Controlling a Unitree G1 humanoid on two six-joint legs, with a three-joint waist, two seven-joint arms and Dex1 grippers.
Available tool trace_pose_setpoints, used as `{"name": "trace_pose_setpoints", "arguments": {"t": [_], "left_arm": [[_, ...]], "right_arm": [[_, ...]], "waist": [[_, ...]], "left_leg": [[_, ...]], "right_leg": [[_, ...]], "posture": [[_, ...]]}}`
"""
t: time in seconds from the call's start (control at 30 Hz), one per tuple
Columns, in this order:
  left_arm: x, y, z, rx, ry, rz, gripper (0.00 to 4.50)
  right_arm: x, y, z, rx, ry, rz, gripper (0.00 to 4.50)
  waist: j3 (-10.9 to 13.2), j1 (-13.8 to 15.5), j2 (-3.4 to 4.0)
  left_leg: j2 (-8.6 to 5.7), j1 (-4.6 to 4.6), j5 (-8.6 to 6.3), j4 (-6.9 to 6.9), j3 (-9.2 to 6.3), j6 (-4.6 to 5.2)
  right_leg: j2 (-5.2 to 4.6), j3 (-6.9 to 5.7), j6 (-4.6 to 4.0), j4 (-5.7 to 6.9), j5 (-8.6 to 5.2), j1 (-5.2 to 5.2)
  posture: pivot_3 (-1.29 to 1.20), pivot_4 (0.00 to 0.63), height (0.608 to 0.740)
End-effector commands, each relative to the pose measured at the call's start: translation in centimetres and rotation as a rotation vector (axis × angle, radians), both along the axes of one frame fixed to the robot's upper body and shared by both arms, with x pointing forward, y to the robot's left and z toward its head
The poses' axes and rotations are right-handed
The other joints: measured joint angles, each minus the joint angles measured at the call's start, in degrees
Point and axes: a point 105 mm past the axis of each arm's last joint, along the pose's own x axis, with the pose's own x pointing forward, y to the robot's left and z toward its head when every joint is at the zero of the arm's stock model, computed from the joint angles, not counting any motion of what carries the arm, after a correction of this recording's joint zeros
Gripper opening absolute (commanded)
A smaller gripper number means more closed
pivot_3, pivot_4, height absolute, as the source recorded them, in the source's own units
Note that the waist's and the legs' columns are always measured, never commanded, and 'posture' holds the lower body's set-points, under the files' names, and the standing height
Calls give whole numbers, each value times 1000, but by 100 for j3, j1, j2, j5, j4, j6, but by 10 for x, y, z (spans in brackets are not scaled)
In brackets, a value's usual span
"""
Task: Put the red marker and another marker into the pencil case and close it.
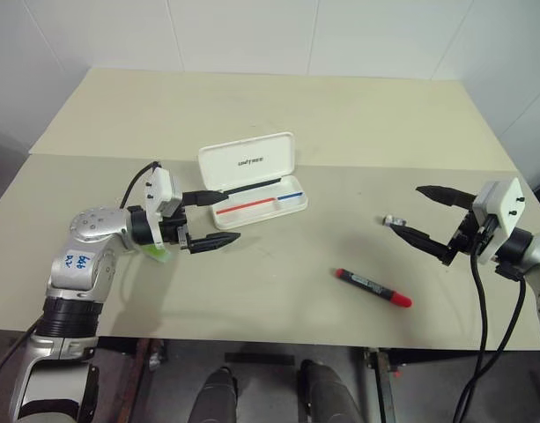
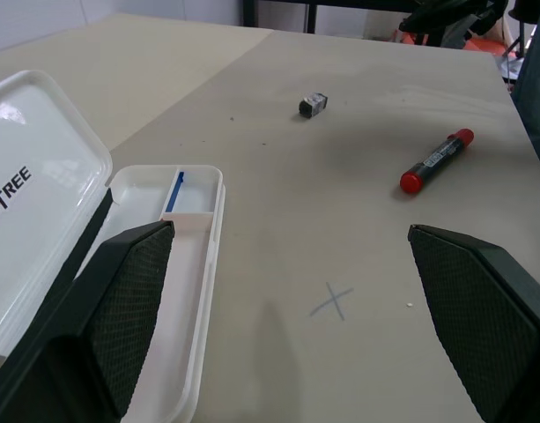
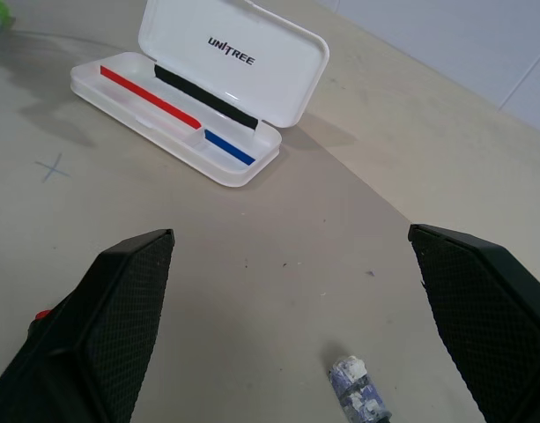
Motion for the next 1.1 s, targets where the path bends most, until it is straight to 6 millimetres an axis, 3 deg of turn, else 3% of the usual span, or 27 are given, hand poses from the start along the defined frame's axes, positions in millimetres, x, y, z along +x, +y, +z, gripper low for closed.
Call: {"name": "trace_pose_setpoints", "arguments": {"t": [0.03, 0.27, 0.43, 0.6, 1.1], "left_arm": [[-5, 5, 16, 2, -58, 14, 4481], [-7, 8, 17, 14, -59, 35, 4481], [-2, 17, 18, 55, -81, 83, 4481], [8, 30, 0, 85, -53, 149, 2802], [41, 7, -26, 162, -77, 149, 2802]], "right_arm": [[-2, 9, 7, 5, -31, 42, 4500], [-2, 20, 3, 27, -17, 81, 4500], [-1, 46, 6, 54, -26, 171, 4500], [0, 75, 11, 106, -57, 218, 4500], [-4, 99, 19, 152, -121, 251, 4500]], "waist": [[0, -1, 0], [0, 1, 0], [0, -20, 1], [0, -3, 1], [0, 9, 1]], "left_leg": [[0, 0, 0, 0, 0, 0], [0, 0, 0, 0, 0, 0], [1, 3, 0, -1, 1, 0], [1, 3, 0, -1, 0, 0], [1, -1, 0, -3, -1, 0]], "right_leg": [[0, 0, 0, 1, 0, 0], [0, 0, 0, 0, 0, 0], [0, 0, 0, 1, 0, 0], [0, 0, -1, 2, 0, 0], [1, -1, 1, 1, 1, -1]], "posture": [[0, 150, 740], [0, 150, 740], [0, 150, 740], [0, 150, 740], [0, 150, 740]]}}
